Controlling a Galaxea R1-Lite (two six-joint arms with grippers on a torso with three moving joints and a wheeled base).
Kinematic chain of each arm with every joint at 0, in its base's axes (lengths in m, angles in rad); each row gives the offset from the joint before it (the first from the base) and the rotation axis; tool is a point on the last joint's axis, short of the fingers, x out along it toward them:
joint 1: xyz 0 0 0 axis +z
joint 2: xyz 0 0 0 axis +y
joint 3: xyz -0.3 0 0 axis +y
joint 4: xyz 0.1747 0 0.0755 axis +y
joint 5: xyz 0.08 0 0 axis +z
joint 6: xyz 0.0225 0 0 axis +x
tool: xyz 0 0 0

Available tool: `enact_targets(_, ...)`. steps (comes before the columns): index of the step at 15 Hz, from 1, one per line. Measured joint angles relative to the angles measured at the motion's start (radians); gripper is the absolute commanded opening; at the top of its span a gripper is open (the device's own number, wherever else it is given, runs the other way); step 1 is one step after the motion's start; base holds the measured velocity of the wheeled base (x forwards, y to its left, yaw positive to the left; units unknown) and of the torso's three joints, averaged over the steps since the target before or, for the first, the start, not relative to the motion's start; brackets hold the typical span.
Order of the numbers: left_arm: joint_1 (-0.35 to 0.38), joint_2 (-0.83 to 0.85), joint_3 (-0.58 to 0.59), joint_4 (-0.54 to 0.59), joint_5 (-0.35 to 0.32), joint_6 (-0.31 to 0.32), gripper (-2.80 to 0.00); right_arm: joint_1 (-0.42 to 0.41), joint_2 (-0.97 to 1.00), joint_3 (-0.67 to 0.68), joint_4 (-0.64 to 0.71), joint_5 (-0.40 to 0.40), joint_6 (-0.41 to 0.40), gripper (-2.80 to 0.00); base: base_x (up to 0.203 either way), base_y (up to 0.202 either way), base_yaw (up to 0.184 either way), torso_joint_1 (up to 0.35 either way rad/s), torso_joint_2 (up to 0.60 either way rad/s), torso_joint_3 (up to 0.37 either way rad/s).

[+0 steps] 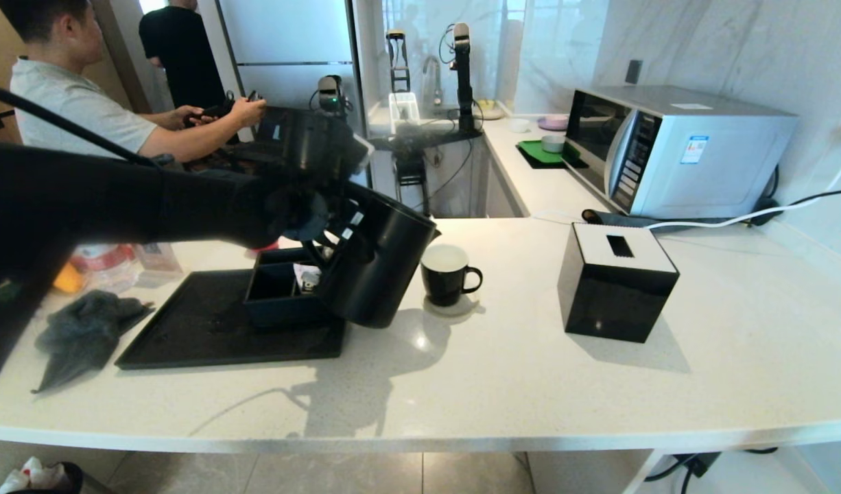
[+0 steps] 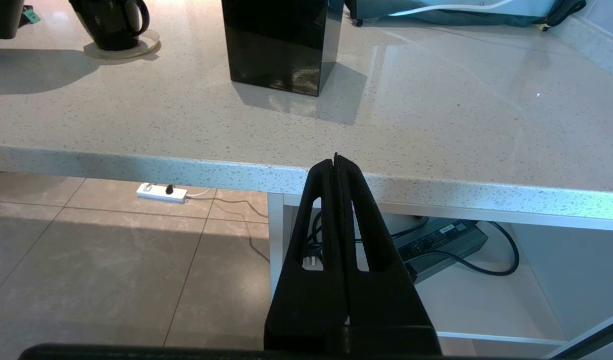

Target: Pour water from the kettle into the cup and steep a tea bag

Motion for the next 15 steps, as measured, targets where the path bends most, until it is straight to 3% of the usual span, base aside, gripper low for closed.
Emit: enact_targets(15,-0.003,0.004,-0.02,0.014,0.0,0.121,-2.8,0.0,0.0,0.0,0.0,0.0,0.0,-2.8,0.0,0.0,0.0,0.0,0.0,0.0)
